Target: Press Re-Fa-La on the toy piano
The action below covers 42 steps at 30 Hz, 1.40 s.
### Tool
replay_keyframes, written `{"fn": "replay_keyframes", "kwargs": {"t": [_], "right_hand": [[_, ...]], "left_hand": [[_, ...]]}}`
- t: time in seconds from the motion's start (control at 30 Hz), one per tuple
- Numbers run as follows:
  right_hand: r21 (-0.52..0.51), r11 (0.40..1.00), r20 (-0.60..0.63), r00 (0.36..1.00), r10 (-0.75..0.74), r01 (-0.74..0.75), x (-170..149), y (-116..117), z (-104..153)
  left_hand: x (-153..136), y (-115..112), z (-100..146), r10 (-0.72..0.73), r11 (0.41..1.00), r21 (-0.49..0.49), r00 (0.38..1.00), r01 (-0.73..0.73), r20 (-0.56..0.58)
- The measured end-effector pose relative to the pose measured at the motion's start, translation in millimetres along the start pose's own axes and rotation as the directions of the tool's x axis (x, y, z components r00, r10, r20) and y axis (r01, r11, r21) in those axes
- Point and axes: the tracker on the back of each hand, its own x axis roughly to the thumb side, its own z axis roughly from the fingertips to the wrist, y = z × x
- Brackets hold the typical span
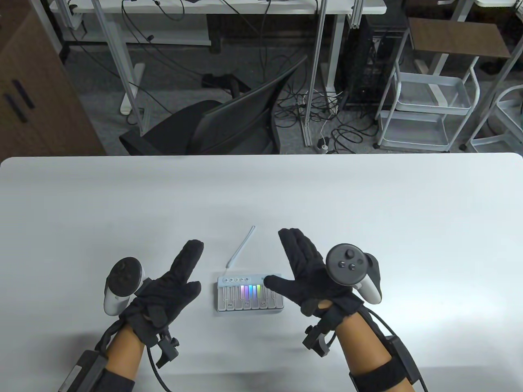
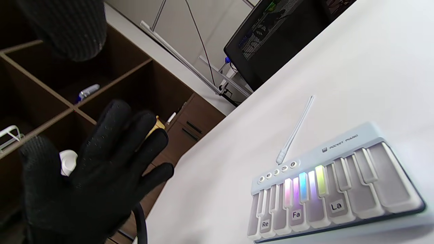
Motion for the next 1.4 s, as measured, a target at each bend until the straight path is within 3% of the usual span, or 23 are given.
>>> {"fn": "replay_keyframes", "kwargs": {"t": [0.17,0.33,1.4], "right_hand": [[0.006,0.996,-0.021,0.996,-0.084,0.084,-18.7,-0.7,9.6],[0.028,0.997,-0.055,0.996,-0.068,0.07,-29.7,2.7,9.1],[0.059,0.996,-0.068,0.996,-0.057,0.061,-32.7,7.5,9.0]], "left_hand": [[-0.5,0.3,0.3,0.003,1.0,0.003,1.0,-0.003,-0.006],[-0.7,0.7,0.5,0.002,1.0,0.005,1.0,-0.002,-0.012],[-2.8,0.5,0.3,-0.007,1.0,-0.003,1.0,0.007,-0.027]]}}
